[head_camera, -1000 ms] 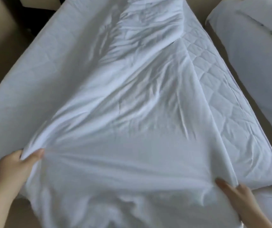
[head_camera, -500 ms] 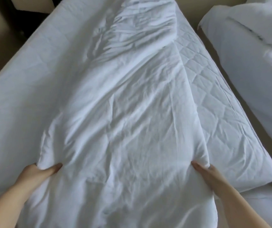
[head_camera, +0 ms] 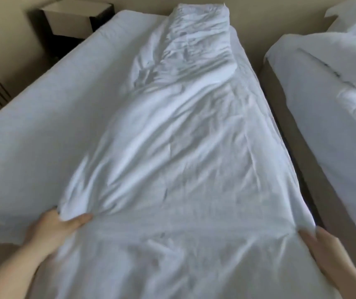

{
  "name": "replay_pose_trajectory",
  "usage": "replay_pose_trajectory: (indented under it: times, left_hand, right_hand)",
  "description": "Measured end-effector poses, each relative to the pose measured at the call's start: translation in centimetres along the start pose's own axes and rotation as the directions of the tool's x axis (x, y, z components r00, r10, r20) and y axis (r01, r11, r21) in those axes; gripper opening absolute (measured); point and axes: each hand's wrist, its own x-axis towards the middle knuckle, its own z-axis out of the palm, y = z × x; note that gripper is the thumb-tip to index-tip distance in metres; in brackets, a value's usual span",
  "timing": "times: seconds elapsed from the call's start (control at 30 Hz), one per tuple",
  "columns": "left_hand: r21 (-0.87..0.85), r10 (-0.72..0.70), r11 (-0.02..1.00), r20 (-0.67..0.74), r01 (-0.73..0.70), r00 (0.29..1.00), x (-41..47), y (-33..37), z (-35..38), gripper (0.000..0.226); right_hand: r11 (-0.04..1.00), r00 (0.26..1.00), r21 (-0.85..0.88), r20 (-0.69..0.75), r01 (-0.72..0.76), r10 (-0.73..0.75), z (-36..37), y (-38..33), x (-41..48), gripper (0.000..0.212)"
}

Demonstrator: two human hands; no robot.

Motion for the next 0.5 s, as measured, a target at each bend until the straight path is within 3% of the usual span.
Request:
replay_pose_trajectory:
  times: [0.07,0.13,0.17,0.23,0.27,0.4,0.5]
  left_hand:
    - [0.063,-0.123,0.991,0.126,0.115,0.984,-2.8,-0.1,3.5,0.091]
    - [0.014,-0.246,0.969,0.145,0.246,0.959,-2.2,-1.4,6.2,0.075]
    - [0.02,-0.25,0.968,0.149,0.25,0.957,-2.4,-1.6,6.8,0.07]
    - [-0.002,-0.171,0.985,0.044,0.171,0.984,-2.1,-1.5,7.7,0.081]
    - [-0.007,-0.139,0.99,0.013,0.139,0.99,-2.0,-1.3,7.8,0.091]
    - [0.019,-0.059,0.998,-0.097,0.061,0.994,-1.6,1.0,7.9,0.105]
    - [0.081,-0.059,0.995,-0.035,0.062,0.998,-0.9,2.7,8.3,0.086]
  right_hand:
    - [0.992,0.991,-0.005,0.048,-0.124,0.124,-0.7,9.5,4.9,0.055]
    - [0.992,0.983,0.013,0.136,-0.129,0.126,0.7,13.9,7.5,0.093]
    - [0.988,0.97,0.02,0.194,-0.151,0.144,1.9,13.5,7.2,0.083]
    - [0.992,0.991,0.011,0.04,-0.126,0.126,3.4,8.6,6.3,0.051]
    - [0.994,0.994,0.017,0.01,-0.108,0.108,3.6,7.1,6.1,0.045]
    - [0.997,0.997,0.029,-0.01,-0.077,0.077,4.6,5.4,8.1,0.042]
    - [0.996,0.997,-0.046,0.009,-0.079,0.079,4.2,3.6,8.6,0.035]
